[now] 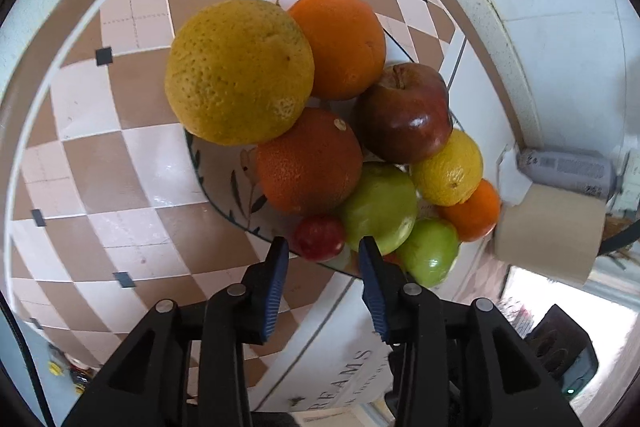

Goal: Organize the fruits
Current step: 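Lower both cherry tomatoes onto the plate and open both tools, then lift both open tools away from the plate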

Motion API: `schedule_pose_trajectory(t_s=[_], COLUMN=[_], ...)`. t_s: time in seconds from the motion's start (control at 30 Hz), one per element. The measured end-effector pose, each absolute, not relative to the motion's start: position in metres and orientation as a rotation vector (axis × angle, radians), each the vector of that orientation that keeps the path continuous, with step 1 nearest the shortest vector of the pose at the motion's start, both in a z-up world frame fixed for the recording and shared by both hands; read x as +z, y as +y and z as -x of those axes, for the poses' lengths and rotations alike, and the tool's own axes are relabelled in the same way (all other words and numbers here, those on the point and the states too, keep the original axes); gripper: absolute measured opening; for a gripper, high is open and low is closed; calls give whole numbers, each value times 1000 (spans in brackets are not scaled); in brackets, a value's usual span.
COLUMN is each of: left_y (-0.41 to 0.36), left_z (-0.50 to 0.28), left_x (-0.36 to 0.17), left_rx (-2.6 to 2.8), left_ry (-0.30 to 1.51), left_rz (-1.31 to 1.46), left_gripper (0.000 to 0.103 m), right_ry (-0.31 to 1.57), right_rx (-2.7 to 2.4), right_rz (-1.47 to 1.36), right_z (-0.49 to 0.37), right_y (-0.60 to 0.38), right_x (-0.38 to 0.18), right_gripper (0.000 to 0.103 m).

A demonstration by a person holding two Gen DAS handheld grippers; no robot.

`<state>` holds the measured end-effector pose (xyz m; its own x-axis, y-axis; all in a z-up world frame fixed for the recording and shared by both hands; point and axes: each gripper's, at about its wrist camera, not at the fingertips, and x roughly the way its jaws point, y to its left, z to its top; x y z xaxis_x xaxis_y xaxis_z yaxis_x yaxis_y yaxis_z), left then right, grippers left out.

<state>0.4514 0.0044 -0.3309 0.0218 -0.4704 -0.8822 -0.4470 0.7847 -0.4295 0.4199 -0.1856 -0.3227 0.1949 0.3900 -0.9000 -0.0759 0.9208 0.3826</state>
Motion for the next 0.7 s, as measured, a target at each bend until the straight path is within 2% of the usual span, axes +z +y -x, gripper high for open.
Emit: schedule_pose_trajectory(t_s=[0.07, 0.2, 0.23, 0.3, 0.33, 0.4, 0.47, 0.7], left_y=[3, 1, 0, -1, -5, -10, -13, -11], left_z=[-449, -445, -443, -438, -434, -427, -419, -390], left_x=[-325, -313, -308, -296, -289, -279, -273, -248], left_rx=[-24, -14, -12, 10, 19, 46, 64, 100], left_ry=[1594, 1580, 1566, 1537, 1513, 1482, 1461, 1371], left_rz=[704, 596, 559, 463, 391, 276, 208, 102], left_gripper=[38, 46, 50, 61, 69, 79, 94, 97], right_ry=[1330, 1312, 1308, 1298, 1297, 1292, 1283, 1232], right_rx=[326, 292, 265, 221, 198, 161, 125, 87], right_rz=[-278, -284, -265, -232, -207, -165, -128, -107], right_z=[-416, -408, -406, -401, -399, -394, -389, -370], right_y=[-188, -201, -204, -212, -216, -221, -225, -230], right_x=[-317, -299, -295, -285, -280, -272, -265, -241], right_gripper=[61, 64, 72, 85, 89, 89, 92, 94])
